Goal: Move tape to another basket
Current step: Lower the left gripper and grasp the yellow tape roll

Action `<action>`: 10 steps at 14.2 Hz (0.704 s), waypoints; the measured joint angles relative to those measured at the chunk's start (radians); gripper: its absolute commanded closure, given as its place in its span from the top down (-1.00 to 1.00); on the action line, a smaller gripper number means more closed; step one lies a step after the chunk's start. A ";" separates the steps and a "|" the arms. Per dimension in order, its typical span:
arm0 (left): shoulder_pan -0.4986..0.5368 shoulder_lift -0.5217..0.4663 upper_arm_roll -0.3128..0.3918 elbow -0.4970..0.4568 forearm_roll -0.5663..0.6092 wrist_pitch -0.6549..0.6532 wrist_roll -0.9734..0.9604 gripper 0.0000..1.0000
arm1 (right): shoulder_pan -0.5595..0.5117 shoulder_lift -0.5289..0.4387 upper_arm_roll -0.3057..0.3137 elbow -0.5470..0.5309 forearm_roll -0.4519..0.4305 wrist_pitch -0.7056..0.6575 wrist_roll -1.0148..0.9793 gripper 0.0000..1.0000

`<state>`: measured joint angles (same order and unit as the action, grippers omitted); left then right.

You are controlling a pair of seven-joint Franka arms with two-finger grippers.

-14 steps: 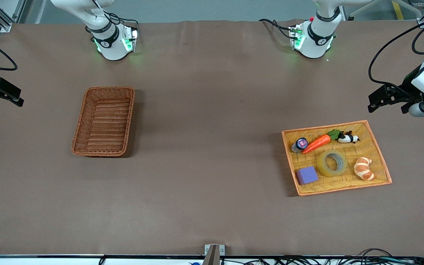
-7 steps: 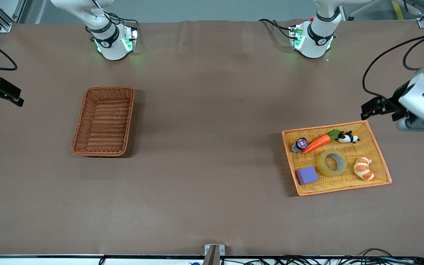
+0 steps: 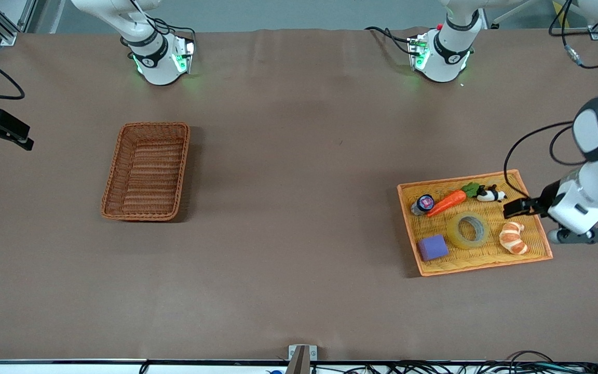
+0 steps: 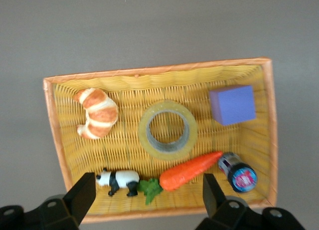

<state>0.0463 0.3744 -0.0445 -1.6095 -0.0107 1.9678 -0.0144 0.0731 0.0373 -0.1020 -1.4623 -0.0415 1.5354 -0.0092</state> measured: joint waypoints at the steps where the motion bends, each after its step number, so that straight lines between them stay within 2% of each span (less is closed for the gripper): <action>1: 0.002 0.034 0.000 -0.001 0.000 0.026 0.003 0.87 | 0.000 0.000 0.000 0.000 0.000 0.000 0.000 1.00; 5: 0.009 0.129 0.000 -0.006 0.000 0.077 0.011 0.82 | 0.000 0.000 0.000 0.000 0.000 0.000 0.000 1.00; 8: 0.009 0.163 0.000 -0.027 0.000 0.096 0.013 0.80 | 0.000 0.000 0.000 0.000 0.000 0.000 0.000 1.00; 10: 0.009 0.177 0.000 -0.046 0.000 0.122 0.013 0.70 | 0.000 0.000 0.000 0.000 0.000 0.000 0.000 1.00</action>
<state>0.0556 0.5511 -0.0450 -1.6554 -0.0107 2.0895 -0.0018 0.0731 0.0373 -0.1020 -1.4624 -0.0415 1.5353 -0.0092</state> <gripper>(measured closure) 0.097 0.000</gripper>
